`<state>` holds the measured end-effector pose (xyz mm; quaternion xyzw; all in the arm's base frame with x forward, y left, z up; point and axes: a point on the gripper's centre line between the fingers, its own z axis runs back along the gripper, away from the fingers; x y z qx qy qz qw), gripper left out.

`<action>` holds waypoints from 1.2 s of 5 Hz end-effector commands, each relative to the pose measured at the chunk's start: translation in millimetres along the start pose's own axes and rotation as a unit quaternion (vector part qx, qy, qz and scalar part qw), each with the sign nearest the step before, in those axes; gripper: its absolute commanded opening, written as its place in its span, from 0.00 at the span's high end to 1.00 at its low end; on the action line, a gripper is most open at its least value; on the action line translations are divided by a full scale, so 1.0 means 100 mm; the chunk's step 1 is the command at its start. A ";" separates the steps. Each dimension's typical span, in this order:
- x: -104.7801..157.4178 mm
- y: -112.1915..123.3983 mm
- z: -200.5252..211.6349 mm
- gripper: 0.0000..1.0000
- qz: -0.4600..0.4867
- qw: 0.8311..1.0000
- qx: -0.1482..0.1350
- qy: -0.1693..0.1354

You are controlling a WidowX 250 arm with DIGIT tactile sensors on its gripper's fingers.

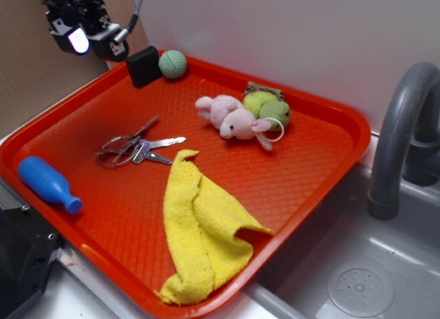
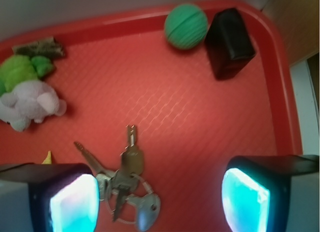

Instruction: Grab the black box.

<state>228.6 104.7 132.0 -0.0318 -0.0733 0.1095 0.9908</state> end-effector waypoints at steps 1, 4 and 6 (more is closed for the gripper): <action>0.17 0.39 0.06 0.00 -0.034 0.992 0.069 -0.099; 0.57 0.62 -0.13 0.00 -0.036 0.993 0.081 -0.078; 0.84 0.57 -0.43 0.00 -0.057 0.993 0.095 -0.048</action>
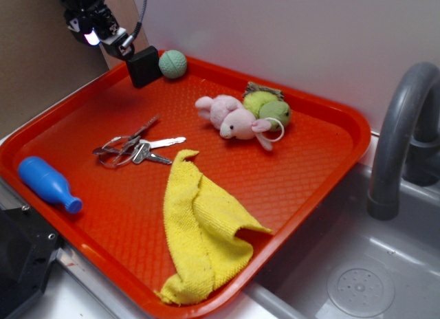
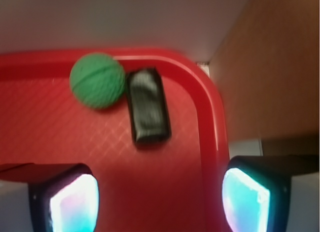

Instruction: Grab the black box.

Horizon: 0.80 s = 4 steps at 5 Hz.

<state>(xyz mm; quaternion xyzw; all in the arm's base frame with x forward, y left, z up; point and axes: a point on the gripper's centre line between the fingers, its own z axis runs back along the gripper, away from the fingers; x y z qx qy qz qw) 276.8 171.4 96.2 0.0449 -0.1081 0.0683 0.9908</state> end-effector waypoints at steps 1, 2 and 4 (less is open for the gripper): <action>0.29 -0.10 -0.24 0.00 -0.007 1.000 0.028 0.010; 0.23 -0.14 -0.31 0.00 0.042 0.998 0.028 0.023; 0.26 -0.32 -0.36 0.00 0.064 0.998 -0.012 -0.025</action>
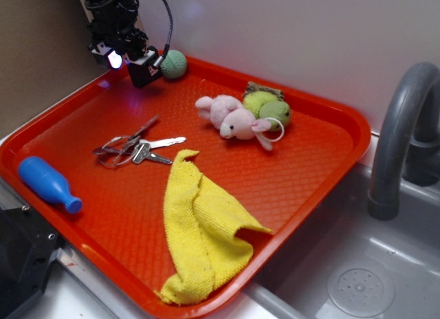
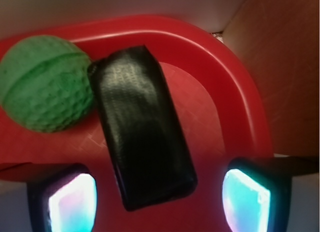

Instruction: Grab the black box.

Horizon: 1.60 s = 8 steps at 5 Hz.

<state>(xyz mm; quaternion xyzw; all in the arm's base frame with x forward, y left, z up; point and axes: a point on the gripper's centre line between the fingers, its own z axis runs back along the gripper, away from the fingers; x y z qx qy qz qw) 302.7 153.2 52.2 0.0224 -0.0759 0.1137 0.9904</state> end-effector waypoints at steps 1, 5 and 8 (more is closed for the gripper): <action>0.14 -0.13 0.01 0.00 0.004 0.998 0.010 -0.063; -0.06 -0.35 0.24 1.00 -0.021 0.998 -0.056 -0.037; -0.79 -0.65 1.19 1.00 -0.023 0.995 -0.080 0.057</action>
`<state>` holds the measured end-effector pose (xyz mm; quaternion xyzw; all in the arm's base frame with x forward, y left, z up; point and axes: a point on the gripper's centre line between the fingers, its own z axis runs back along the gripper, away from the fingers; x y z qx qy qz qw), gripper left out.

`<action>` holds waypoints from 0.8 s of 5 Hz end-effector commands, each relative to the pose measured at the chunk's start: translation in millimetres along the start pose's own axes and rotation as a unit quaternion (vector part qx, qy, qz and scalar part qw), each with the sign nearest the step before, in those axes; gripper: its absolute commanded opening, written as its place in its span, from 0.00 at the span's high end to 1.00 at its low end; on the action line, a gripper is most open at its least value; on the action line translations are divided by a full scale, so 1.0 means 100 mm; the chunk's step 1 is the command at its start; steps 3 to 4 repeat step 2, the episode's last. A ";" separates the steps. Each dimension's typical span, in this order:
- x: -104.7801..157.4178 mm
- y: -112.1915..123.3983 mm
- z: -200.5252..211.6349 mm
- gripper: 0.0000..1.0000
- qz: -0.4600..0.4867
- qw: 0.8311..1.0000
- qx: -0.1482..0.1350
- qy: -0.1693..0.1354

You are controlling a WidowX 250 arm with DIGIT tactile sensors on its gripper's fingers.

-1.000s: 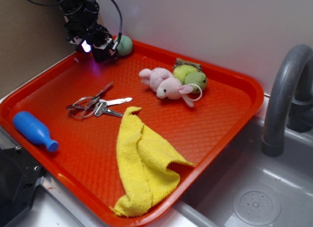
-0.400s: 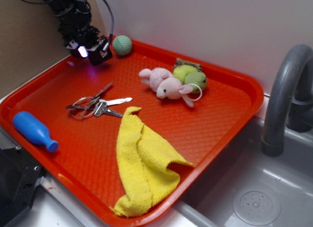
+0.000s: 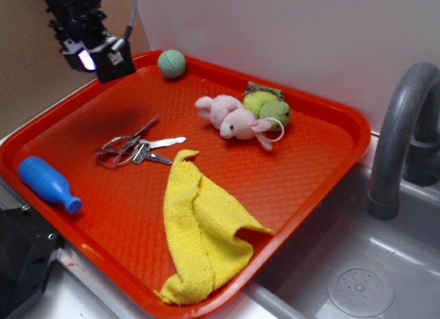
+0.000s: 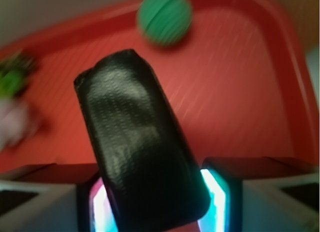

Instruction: Grab the black box.

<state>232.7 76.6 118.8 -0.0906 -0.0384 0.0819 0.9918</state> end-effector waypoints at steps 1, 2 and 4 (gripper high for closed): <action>-0.21 -0.25 0.46 1.00 -0.005 0.999 0.029 0.015; -0.31 -0.27 0.47 1.00 -0.016 0.999 0.051 -0.002; -0.31 -0.27 0.47 1.00 -0.016 0.999 0.051 -0.002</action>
